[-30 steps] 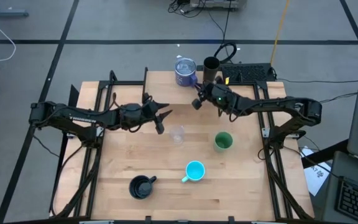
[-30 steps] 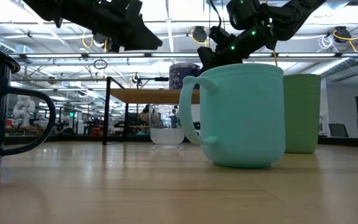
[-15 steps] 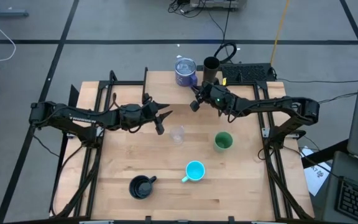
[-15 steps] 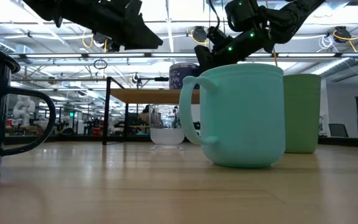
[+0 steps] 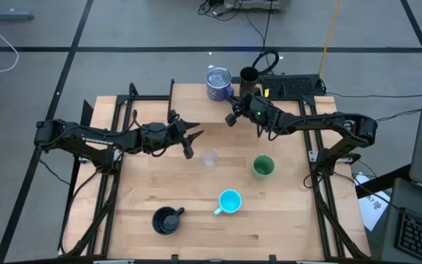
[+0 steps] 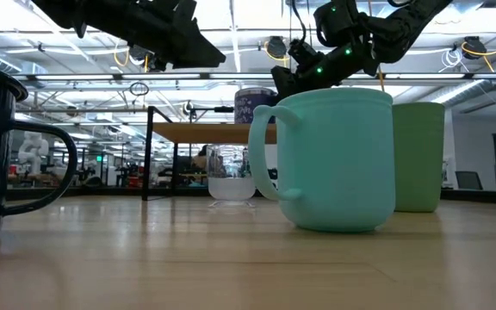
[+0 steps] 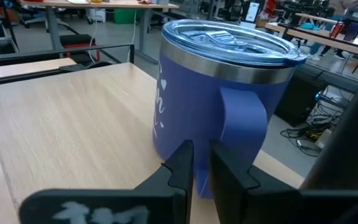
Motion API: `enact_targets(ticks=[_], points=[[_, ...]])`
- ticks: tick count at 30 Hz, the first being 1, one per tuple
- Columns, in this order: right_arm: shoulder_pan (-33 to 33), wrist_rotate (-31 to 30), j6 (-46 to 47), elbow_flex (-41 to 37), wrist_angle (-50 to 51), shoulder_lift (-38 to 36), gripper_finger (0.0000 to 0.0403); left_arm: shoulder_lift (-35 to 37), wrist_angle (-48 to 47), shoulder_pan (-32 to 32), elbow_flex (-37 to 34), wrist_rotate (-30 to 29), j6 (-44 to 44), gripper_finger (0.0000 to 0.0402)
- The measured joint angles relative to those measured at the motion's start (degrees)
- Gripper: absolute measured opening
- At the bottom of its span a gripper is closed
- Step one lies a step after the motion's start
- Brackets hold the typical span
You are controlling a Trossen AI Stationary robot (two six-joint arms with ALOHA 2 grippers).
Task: Stack small to large cups/mugs on shelf
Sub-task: Put the blue mug on the shelf, then put the light blue mug on the shelf
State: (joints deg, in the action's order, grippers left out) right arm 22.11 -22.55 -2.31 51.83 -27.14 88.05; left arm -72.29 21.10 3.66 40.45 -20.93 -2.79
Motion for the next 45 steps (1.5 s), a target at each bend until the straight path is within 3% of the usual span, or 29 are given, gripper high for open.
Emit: enact_targets(ticks=[33,38,45], points=[[1.79,-0.13,-1.41,0.00,-0.43,-0.39,0.0036,0.00,-0.18,-0.01,0.00,0.04,0.02,0.0145],[-1.36,0.11,-1.84,0.00,4.01,-4.42,0.0036,-0.02,-0.86,-0.01,0.00,0.04,0.04,0.0145],[-8.45,0.13,-1.48,0.02,19.63,-16.46,0.0036,-0.02,-1.86,-0.05,0.00,0.04,1.26,0.0145]])
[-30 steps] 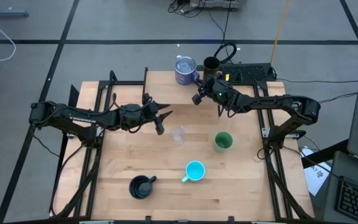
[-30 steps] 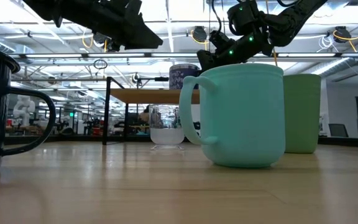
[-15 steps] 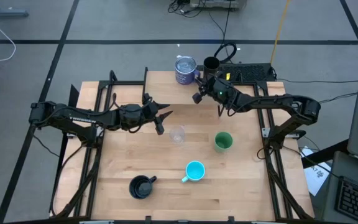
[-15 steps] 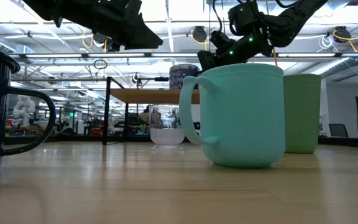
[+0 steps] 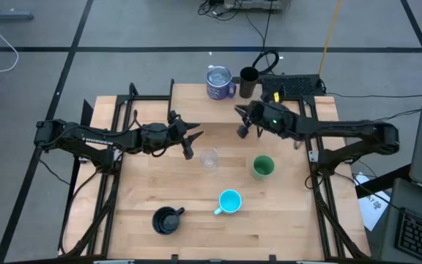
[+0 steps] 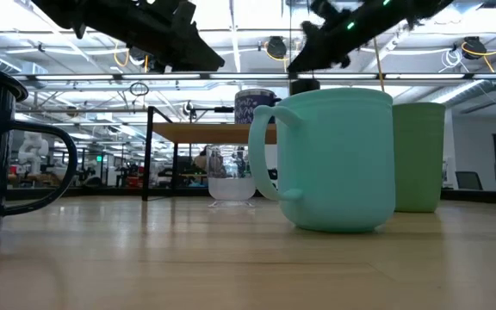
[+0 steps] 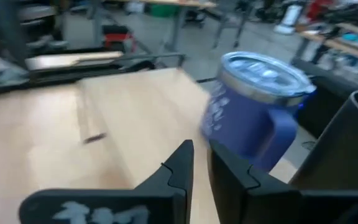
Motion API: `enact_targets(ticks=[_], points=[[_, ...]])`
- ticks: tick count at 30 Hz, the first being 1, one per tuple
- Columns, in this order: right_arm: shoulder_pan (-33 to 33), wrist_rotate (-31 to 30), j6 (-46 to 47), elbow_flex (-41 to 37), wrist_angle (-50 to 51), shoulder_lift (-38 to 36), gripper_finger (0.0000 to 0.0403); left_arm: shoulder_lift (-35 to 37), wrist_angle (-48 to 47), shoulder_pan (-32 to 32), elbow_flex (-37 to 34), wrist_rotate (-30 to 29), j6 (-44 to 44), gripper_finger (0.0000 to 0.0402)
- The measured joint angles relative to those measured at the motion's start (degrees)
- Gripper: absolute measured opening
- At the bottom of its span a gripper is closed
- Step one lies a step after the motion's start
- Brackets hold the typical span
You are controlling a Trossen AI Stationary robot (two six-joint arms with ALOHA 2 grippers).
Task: Stack small to large cups/mugs on shelf
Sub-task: Put the light blue mug on the shelf
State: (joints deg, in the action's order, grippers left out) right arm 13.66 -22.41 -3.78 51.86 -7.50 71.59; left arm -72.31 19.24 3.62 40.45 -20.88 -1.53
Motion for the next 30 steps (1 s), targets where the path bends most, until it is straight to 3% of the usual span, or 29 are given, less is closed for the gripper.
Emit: enact_targets(ticks=[8,17,30], points=[[-9.58,-0.03,6.14,0.00,19.44,-12.17,0.0036,0.00,-0.33,-1.74,0.00,-0.02,0.25,0.0145],[-16.38,-0.09,10.00,-0.02,34.14,-17.45,0.0036,0.00,-2.38,-5.55,0.00,-0.17,1.88,0.0145],[-24.16,-0.15,10.11,-4.19,33.75,-19.41,0.0036,0.00,-4.84,-11.94,0.06,-7.31,3.57,0.0145]])
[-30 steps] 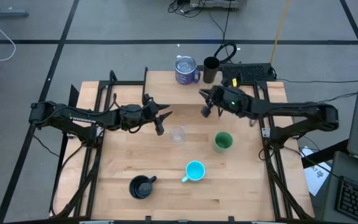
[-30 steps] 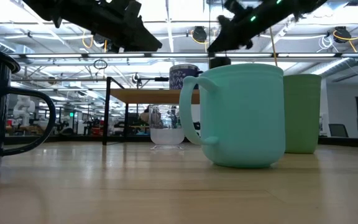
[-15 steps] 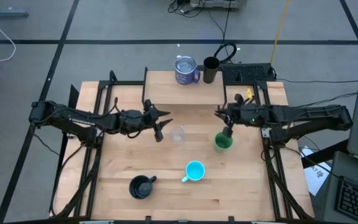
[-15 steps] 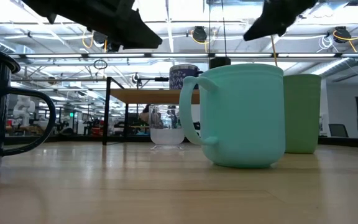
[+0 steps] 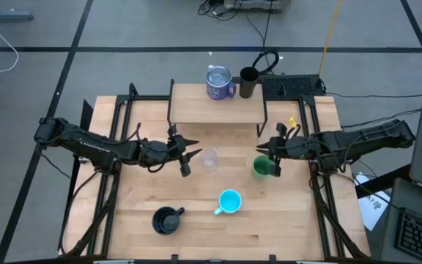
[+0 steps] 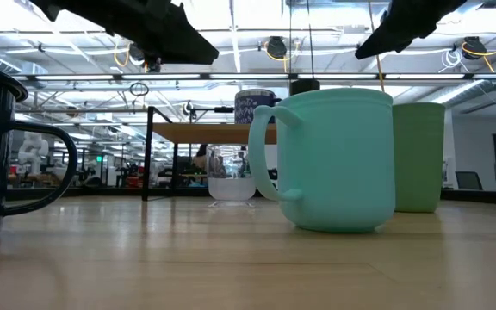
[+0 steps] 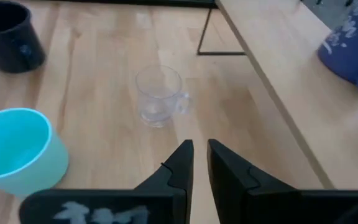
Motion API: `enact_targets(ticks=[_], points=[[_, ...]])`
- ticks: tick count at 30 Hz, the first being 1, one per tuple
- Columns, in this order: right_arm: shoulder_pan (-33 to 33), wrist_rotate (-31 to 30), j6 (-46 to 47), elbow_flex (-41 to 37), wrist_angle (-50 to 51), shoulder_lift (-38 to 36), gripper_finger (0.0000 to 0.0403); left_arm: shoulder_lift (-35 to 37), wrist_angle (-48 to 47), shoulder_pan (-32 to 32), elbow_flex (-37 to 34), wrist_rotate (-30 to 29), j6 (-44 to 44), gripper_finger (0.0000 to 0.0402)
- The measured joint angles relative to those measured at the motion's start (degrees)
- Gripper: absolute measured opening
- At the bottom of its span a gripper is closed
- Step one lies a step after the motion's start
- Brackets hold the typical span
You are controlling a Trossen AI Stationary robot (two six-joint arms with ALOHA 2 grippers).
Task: Stack small to large cups/mugs on shelf
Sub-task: Put the light blue mug on the shelf
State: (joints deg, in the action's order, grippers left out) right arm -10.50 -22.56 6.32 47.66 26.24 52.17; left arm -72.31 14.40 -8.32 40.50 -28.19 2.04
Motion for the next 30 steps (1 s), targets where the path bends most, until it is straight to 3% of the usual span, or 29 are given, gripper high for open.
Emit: enact_targets(ticks=[12,15,22,30], points=[[-7.40,-0.09,3.22,-2.74,-6.34,-0.32,0.0036,0.00,-17.49,-4.25,9.29,-2.13,2.03,0.0145],[-9.52,-0.64,3.50,-2.74,-6.88,0.02,0.0036,0.00,-19.08,-6.21,10.62,-3.44,1.73,0.0145],[-14.56,-8.14,4.98,-2.98,-7.07,0.01,0.0036,0.00,-19.37,-11.11,11.63,-6.92,2.43,0.0145],[-18.57,-9.38,4.99,-10.34,-18.82,-0.01,0.0036,0.00,-19.37,-16.53,11.63,-9.85,6.03,0.0145]])
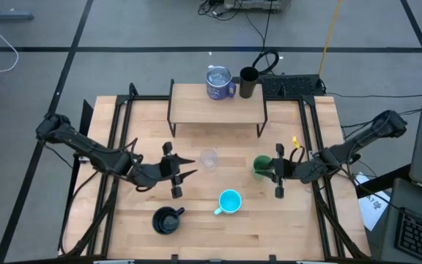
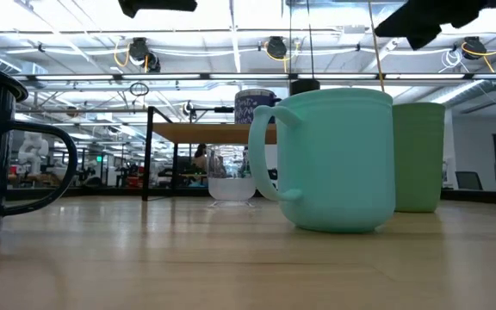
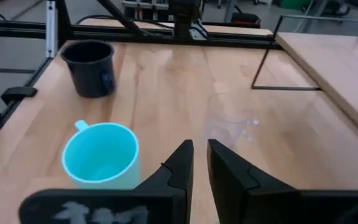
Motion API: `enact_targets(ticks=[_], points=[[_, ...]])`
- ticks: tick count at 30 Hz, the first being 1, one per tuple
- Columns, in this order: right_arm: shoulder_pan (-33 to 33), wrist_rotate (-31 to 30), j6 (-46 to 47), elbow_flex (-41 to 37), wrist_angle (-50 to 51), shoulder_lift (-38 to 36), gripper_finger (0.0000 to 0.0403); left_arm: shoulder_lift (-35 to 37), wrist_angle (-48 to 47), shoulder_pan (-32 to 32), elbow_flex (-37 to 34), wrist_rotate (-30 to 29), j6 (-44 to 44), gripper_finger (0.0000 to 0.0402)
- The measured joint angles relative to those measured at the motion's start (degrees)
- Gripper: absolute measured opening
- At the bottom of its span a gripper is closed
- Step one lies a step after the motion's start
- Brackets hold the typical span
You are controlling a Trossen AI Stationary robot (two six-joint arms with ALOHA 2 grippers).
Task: Stack small to large cups/mugs on shelf
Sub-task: Put the light blue mug on the shelf
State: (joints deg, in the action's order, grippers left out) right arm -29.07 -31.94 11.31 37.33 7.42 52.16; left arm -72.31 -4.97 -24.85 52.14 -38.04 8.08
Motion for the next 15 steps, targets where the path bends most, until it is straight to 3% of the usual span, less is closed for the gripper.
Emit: enact_targets(ticks=[7,15], points=[[-2.70,0.00,-0.24,-5.70,-9.79,0.03,0.0036,-1.15,0.36,-4.07,0.04,-3.62,2.64,0.0145],[-5.39,-0.02,-1.69,-6.45,-11.52,0.02,0.0036,-3.47,0.85,-5.41,0.04,-4.11,5.96,0.0145]])
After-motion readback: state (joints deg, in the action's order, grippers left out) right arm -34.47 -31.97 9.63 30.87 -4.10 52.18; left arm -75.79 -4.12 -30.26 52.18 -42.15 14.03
